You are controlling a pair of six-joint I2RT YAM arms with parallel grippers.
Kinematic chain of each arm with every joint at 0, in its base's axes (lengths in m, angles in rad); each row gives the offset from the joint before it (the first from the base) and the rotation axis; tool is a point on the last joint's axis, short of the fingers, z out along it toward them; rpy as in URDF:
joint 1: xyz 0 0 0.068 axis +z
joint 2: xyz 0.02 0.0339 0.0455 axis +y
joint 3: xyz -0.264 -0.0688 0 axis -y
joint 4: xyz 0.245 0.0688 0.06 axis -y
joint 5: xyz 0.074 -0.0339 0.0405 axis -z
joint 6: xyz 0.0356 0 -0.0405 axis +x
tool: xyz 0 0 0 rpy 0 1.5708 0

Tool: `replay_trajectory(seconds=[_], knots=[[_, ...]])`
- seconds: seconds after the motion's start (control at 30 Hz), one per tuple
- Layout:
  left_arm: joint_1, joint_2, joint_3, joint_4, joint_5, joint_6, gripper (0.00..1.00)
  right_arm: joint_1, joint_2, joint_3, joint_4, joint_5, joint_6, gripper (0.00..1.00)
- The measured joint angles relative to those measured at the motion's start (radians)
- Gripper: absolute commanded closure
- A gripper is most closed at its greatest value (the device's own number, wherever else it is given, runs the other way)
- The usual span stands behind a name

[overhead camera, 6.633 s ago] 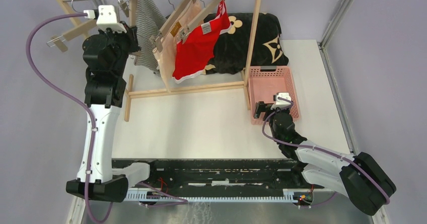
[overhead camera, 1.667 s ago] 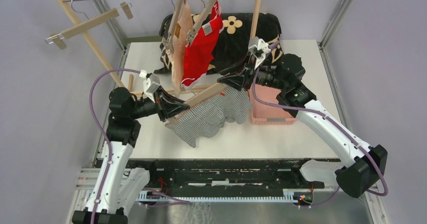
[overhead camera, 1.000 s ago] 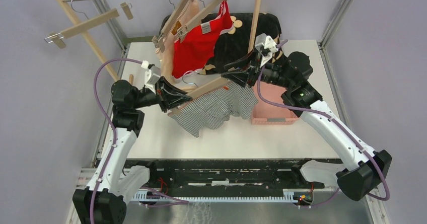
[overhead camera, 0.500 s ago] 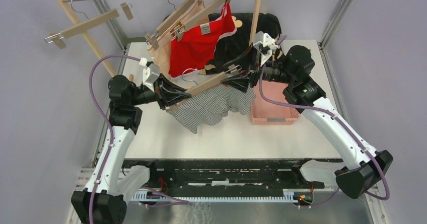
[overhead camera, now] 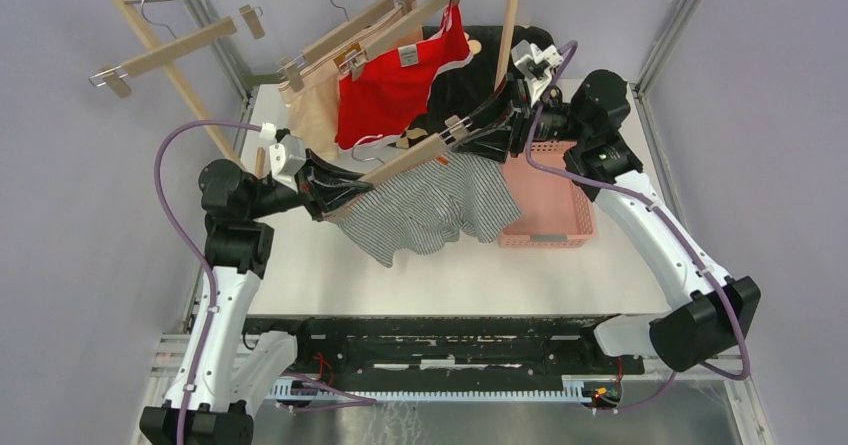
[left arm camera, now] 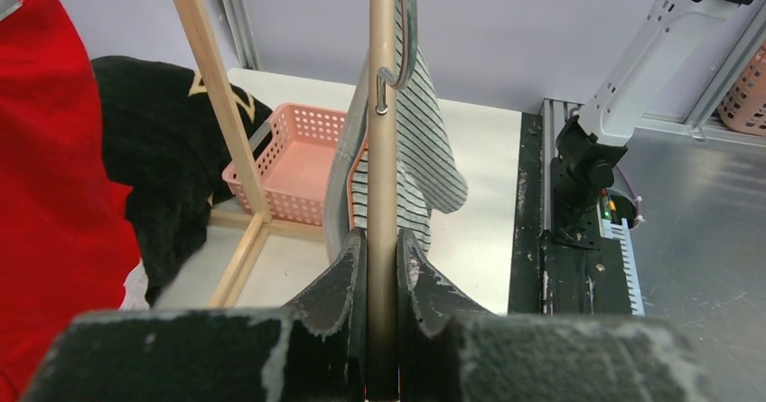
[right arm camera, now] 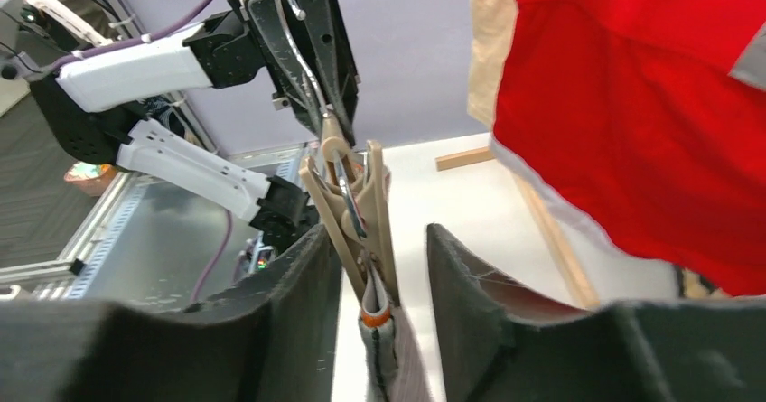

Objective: Remove the underwear clipped to the hanger

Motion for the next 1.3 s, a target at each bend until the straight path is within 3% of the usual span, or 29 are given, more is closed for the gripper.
replay_trajectory(seconds=[0.2,0.77,1.0,1.3], knots=[[0.005,0.022,0.000,-0.007,0.000,0.000,0.97,-0.030,0.041,-0.010,0.167,-0.021,0.153,0.29],[0.004,0.031,-0.019,0.083,0.001,-0.033,0.97,-0.016,0.098,-0.009,0.493,-0.039,0.412,0.29],[-0.003,0.055,-0.034,0.133,0.003,-0.076,0.97,0.023,0.144,-0.008,0.520,-0.050,0.446,0.38],[-0.010,0.061,-0.039,0.147,0.003,-0.092,0.97,0.029,0.148,-0.003,0.497,-0.061,0.420,0.34]])
